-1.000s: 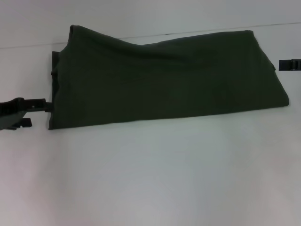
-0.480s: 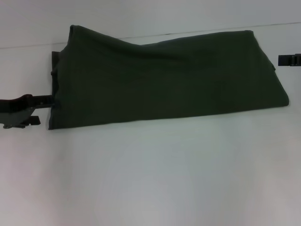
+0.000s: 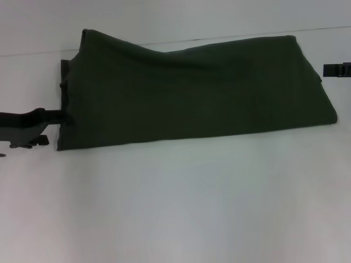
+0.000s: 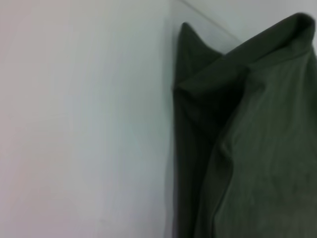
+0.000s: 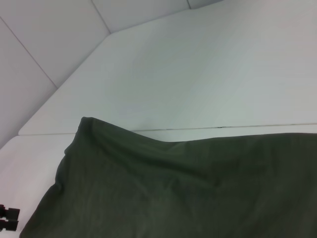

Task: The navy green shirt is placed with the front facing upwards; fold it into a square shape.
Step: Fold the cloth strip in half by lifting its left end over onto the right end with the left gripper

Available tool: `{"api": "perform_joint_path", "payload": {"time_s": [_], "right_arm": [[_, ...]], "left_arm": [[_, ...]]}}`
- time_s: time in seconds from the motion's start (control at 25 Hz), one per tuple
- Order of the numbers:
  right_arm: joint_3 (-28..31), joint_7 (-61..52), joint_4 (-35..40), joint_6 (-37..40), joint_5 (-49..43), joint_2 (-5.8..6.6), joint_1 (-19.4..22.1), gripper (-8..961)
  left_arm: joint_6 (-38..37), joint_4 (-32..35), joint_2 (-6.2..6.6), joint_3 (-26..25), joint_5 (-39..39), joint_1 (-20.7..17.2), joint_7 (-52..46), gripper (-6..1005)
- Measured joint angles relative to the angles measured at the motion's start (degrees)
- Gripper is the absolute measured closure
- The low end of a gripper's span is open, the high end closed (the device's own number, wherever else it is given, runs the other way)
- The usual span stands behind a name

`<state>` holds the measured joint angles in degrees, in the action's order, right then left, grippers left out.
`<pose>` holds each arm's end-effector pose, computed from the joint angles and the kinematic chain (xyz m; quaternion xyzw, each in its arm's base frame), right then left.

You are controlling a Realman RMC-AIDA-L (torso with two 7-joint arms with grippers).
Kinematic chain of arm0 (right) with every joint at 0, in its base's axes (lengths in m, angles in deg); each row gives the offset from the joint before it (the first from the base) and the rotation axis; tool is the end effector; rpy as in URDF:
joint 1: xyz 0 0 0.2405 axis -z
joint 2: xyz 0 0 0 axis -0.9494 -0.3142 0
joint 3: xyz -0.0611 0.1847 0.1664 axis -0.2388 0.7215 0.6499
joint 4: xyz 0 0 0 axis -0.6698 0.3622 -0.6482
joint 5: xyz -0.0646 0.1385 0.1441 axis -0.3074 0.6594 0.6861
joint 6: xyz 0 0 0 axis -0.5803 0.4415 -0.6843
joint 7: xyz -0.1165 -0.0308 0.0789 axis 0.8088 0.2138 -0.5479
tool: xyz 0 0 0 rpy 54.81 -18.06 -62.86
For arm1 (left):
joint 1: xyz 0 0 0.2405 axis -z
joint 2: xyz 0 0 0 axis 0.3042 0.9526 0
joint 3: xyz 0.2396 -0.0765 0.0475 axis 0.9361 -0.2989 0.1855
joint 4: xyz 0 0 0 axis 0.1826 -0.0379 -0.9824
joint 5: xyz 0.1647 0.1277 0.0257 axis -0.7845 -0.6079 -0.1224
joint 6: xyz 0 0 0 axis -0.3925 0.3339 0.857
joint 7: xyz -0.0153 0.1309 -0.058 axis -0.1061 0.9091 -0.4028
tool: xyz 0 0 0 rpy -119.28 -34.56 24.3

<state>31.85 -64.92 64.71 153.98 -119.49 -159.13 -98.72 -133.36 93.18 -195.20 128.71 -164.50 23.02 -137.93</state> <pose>0.3099 0.3392 0.1547 -0.8213 0.4730 0.1808 0.2625 -0.2889 0.3992 0.0182 -0.6769 -0.6986 -0.0975 0.2103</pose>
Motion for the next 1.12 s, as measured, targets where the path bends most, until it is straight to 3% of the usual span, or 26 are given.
{"api": "perform_joint_path", "payload": {"time_s": [0.56,1.12], "right_arm": [[0.0,0.0,-0.1,-0.1,0.0,-0.01,0.1,58],[0.1,-0.1,0.0,-0.2,0.0,-0.01,0.4,64]], "left_arm": [[0.7,-0.8,-1.06,1.0,-0.1,1.3,0.2,125],[3.1,-1.1,-1.01,3.6,-0.1,2.0,0.0,141]]}}
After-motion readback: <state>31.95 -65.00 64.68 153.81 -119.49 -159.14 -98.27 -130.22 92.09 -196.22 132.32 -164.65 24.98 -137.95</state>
